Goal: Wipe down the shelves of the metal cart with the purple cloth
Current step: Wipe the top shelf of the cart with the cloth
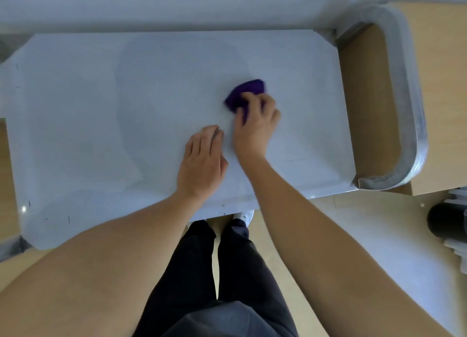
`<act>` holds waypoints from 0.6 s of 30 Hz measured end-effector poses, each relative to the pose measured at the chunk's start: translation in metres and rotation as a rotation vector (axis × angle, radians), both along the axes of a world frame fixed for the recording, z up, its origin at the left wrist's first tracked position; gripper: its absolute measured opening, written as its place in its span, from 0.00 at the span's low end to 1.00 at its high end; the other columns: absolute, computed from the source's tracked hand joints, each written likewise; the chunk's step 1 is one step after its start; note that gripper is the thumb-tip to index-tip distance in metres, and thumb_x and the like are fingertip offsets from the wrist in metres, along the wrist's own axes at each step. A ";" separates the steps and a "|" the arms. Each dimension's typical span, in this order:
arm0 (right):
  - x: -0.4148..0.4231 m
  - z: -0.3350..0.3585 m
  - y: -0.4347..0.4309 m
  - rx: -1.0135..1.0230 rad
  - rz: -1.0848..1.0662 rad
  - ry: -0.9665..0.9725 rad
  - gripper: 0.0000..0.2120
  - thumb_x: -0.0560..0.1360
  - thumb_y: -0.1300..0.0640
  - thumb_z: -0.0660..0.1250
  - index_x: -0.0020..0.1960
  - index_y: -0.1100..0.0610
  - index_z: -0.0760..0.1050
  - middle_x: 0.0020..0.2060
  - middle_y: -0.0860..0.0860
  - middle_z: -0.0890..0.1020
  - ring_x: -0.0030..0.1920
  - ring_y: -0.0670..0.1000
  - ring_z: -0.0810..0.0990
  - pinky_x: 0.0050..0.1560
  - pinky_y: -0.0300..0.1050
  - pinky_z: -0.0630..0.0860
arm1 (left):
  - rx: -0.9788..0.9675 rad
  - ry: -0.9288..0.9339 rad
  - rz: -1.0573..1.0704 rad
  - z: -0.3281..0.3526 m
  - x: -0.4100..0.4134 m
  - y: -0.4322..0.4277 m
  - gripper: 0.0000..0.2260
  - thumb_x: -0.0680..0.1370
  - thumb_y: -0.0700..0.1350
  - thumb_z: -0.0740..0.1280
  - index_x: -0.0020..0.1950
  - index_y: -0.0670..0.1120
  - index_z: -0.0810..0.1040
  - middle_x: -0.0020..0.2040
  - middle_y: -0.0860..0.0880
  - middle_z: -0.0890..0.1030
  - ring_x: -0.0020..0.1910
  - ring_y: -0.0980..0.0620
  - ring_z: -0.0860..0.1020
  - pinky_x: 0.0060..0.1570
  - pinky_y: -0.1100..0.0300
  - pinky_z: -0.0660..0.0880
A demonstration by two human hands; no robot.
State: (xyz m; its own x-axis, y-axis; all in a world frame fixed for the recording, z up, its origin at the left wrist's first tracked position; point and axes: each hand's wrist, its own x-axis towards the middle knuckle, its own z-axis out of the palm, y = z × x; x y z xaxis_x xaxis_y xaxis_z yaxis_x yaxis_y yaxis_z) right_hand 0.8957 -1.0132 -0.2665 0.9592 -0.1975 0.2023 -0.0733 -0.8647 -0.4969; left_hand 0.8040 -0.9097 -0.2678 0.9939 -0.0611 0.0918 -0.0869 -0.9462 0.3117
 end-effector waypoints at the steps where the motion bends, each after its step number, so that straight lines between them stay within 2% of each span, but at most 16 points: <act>1: -0.005 0.001 0.008 -0.010 0.101 -0.007 0.13 0.73 0.58 0.67 0.56 0.53 0.79 0.57 0.55 0.76 0.51 0.59 0.73 0.53 0.50 0.71 | 0.002 0.002 -0.009 0.000 0.000 0.001 0.20 0.77 0.41 0.59 0.68 0.36 0.71 0.67 0.39 0.73 0.67 0.42 0.71 0.69 0.50 0.66; 4: -0.001 0.005 0.000 -0.023 0.251 -0.005 0.13 0.74 0.57 0.65 0.58 0.52 0.79 0.57 0.54 0.76 0.52 0.57 0.73 0.51 0.50 0.74 | 0.016 0.008 -0.012 0.000 0.000 0.000 0.19 0.78 0.40 0.58 0.68 0.36 0.71 0.67 0.39 0.72 0.68 0.42 0.70 0.69 0.50 0.66; 6: 0.005 0.006 -0.021 -0.058 0.261 -0.017 0.13 0.74 0.56 0.65 0.57 0.52 0.79 0.56 0.54 0.76 0.52 0.58 0.74 0.50 0.51 0.74 | 0.018 0.006 0.005 0.001 0.001 -0.002 0.20 0.77 0.39 0.58 0.68 0.36 0.71 0.67 0.39 0.72 0.67 0.41 0.70 0.69 0.49 0.66; 9: 0.020 0.004 -0.076 -0.048 0.099 -0.038 0.13 0.74 0.55 0.64 0.57 0.51 0.79 0.56 0.55 0.76 0.52 0.60 0.74 0.51 0.53 0.73 | 0.026 0.000 0.014 0.002 0.000 -0.005 0.20 0.76 0.39 0.57 0.67 0.36 0.72 0.67 0.39 0.73 0.67 0.41 0.70 0.68 0.49 0.66; 12: 0.031 0.004 -0.134 -0.041 -0.177 -0.005 0.13 0.75 0.54 0.63 0.59 0.50 0.78 0.59 0.54 0.74 0.54 0.58 0.72 0.53 0.53 0.73 | 0.033 -0.002 0.022 0.001 0.000 -0.007 0.20 0.77 0.39 0.57 0.67 0.36 0.72 0.67 0.39 0.73 0.67 0.41 0.69 0.67 0.49 0.66; 15: 0.043 0.006 -0.146 0.025 -0.455 0.085 0.14 0.76 0.55 0.64 0.61 0.48 0.76 0.63 0.52 0.71 0.58 0.56 0.69 0.56 0.47 0.70 | 0.049 -0.009 0.027 0.000 0.000 -0.011 0.20 0.76 0.39 0.58 0.67 0.36 0.72 0.67 0.39 0.73 0.67 0.41 0.70 0.67 0.49 0.66; 16: 0.045 0.007 -0.135 0.047 -0.476 0.107 0.14 0.76 0.56 0.64 0.61 0.48 0.76 0.64 0.52 0.71 0.58 0.57 0.69 0.56 0.45 0.68 | 0.053 -0.010 0.030 0.000 0.000 -0.011 0.20 0.76 0.39 0.58 0.67 0.36 0.72 0.66 0.39 0.73 0.66 0.40 0.70 0.67 0.49 0.66; 18: 0.042 0.009 -0.100 0.062 -0.330 0.075 0.15 0.74 0.57 0.65 0.60 0.49 0.77 0.63 0.54 0.73 0.56 0.59 0.71 0.56 0.49 0.69 | 0.059 -0.011 0.035 -0.001 -0.001 -0.011 0.20 0.76 0.39 0.57 0.67 0.36 0.72 0.66 0.39 0.73 0.66 0.40 0.70 0.67 0.49 0.67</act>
